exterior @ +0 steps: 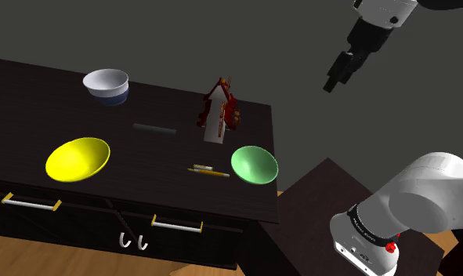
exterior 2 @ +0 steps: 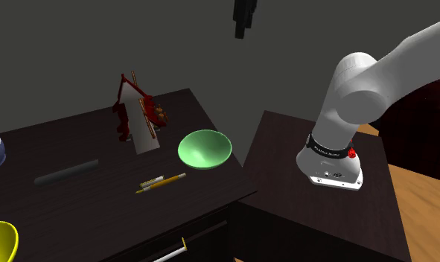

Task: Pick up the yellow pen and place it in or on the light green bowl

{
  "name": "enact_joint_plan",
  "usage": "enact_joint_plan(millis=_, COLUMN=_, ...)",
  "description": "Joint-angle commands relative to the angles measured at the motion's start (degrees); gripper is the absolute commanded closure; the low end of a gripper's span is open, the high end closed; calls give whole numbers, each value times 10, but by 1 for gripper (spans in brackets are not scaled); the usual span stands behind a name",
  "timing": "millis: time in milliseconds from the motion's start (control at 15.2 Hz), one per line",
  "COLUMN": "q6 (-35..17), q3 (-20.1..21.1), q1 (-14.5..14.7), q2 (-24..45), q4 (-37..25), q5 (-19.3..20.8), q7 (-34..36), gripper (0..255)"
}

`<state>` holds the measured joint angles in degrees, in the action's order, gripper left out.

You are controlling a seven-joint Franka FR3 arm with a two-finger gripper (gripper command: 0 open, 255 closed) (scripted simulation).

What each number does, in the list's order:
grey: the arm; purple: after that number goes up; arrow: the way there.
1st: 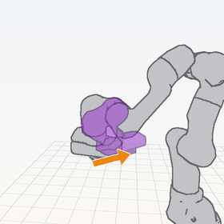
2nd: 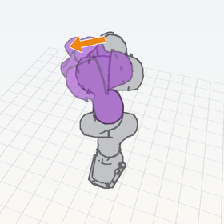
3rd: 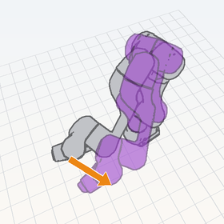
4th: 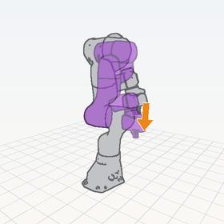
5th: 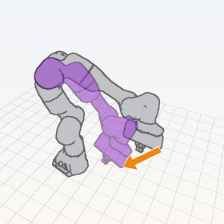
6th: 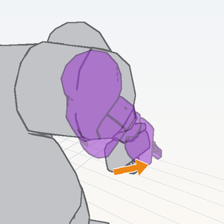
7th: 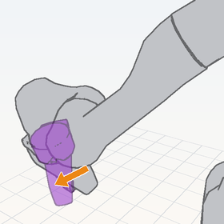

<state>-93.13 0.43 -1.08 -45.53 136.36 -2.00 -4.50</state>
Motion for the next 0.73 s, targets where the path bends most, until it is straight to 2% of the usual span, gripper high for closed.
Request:
enact_joint_plan(millis=0, q6=0, q3=0, q1=0, q2=0, q4=0, q5=0, q7=0, gripper=0)
enact_joint_plan(millis=660, q6=-172, q3=69, q1=38, q2=111, q4=66, q5=-34, q7=37, gripper=0)
